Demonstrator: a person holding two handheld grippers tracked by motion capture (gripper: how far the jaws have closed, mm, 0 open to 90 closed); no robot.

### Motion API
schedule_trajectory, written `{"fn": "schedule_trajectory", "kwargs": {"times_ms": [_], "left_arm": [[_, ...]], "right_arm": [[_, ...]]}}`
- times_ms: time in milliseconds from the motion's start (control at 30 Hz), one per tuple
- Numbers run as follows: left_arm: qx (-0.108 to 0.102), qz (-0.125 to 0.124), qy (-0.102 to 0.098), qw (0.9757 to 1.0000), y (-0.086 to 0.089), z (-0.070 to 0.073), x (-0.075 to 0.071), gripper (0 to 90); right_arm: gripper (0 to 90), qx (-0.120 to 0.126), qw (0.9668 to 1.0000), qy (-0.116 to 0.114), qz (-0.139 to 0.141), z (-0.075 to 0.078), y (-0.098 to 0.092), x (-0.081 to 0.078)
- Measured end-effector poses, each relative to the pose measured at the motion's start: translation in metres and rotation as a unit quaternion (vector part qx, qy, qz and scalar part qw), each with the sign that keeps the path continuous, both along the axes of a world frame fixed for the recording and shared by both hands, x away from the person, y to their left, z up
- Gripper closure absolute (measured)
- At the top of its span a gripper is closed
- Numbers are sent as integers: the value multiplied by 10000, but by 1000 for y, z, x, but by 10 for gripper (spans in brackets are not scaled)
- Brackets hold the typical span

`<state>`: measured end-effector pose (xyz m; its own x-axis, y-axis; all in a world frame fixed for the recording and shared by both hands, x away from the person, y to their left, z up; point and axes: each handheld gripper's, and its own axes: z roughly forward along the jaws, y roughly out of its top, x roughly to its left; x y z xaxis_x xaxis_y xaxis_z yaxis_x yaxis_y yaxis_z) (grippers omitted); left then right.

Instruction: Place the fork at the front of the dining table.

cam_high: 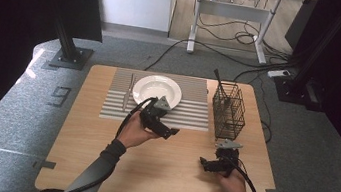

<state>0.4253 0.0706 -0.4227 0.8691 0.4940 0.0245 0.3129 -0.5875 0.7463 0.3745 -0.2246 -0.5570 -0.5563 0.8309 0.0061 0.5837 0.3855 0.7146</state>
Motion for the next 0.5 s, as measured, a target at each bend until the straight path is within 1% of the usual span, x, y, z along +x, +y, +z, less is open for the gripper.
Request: {"fn": "schedule_trajectory", "kwargs": {"times_ms": [100, 133, 233, 367, 500], "left_arm": [[44, -81, -74, 9999, -10, 7, 7, 88], [44, -81, -74, 9999, -10, 7, 7, 92], [65, -182, -99, 9998, -26, 16, 15, 93], [124, -298, -172, 9993, -41, 25, 22, 93], [127, -401, -212, 9989, -56, 31, 27, 101]], "right_arm": [[0, 3, 10000, -8, -5, 0, 0, 0], [0, 3, 10000, -8, -5, 0, 0, 0], [0, 7, 10000, -3, -8, 0, 0, 0], [0, 10, 10000, -10, -9, 0, 0, 0], [0, 15, 10000, 1, 9, 0, 0, 0]]}}
